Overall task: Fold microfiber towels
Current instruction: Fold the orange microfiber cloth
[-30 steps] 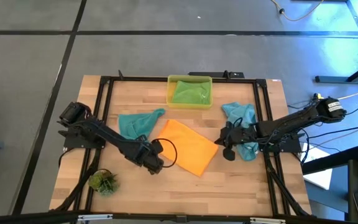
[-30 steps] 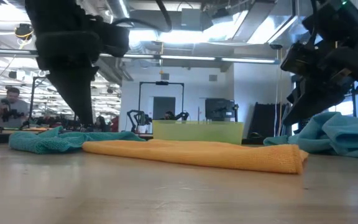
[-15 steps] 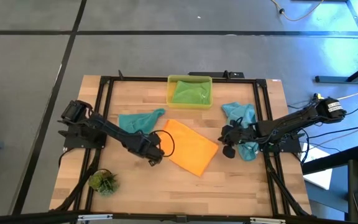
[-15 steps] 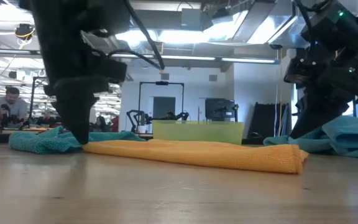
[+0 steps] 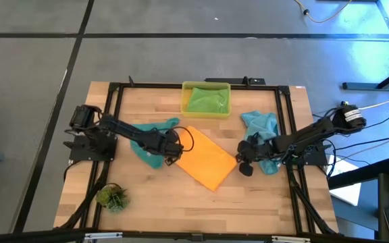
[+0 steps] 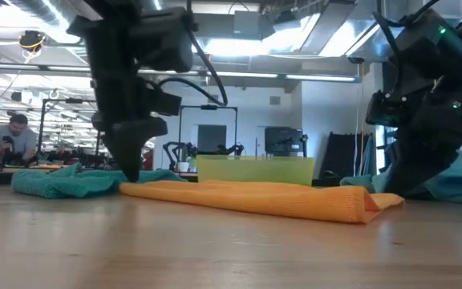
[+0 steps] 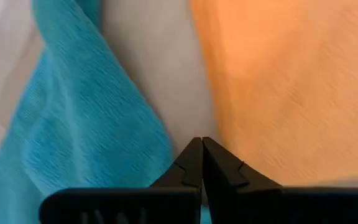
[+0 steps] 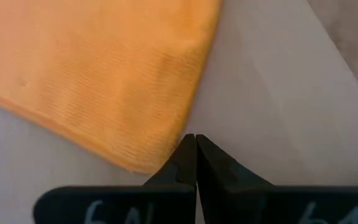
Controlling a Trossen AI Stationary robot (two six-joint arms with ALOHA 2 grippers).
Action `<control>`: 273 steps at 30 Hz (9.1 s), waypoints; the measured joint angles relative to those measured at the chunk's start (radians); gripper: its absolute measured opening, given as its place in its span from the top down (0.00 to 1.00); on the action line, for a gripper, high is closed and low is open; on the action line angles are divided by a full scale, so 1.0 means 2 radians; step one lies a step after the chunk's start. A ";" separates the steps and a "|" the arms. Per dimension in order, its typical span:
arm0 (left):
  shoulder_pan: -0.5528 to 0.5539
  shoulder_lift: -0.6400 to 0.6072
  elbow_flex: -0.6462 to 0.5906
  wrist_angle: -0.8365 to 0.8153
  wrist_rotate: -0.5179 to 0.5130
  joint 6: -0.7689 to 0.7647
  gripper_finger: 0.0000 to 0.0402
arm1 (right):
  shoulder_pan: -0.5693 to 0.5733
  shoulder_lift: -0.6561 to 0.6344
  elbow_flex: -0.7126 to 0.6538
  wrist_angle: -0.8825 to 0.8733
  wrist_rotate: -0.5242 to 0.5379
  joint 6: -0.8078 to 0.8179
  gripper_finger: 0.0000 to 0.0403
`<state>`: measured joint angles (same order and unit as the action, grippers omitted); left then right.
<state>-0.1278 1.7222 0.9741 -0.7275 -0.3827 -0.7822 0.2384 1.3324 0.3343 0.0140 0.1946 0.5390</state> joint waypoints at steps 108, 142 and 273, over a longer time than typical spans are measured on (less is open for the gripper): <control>-0.265 0.205 0.243 -0.001 -0.066 0.449 0.69 | 0.092 -0.007 -0.001 0.134 0.027 -0.060 0.97; -0.236 0.164 0.241 0.027 -0.031 0.287 1.00 | 0.198 0.060 -0.001 0.279 0.082 -0.260 0.32; -0.142 -0.050 0.036 0.165 -0.057 0.266 1.00 | 0.085 0.190 0.320 -0.192 0.122 -0.143 1.00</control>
<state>-0.4117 1.6215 1.0463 -0.3984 -0.4967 -0.2508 0.4076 1.7118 0.9752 -0.3702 0.4396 0.2523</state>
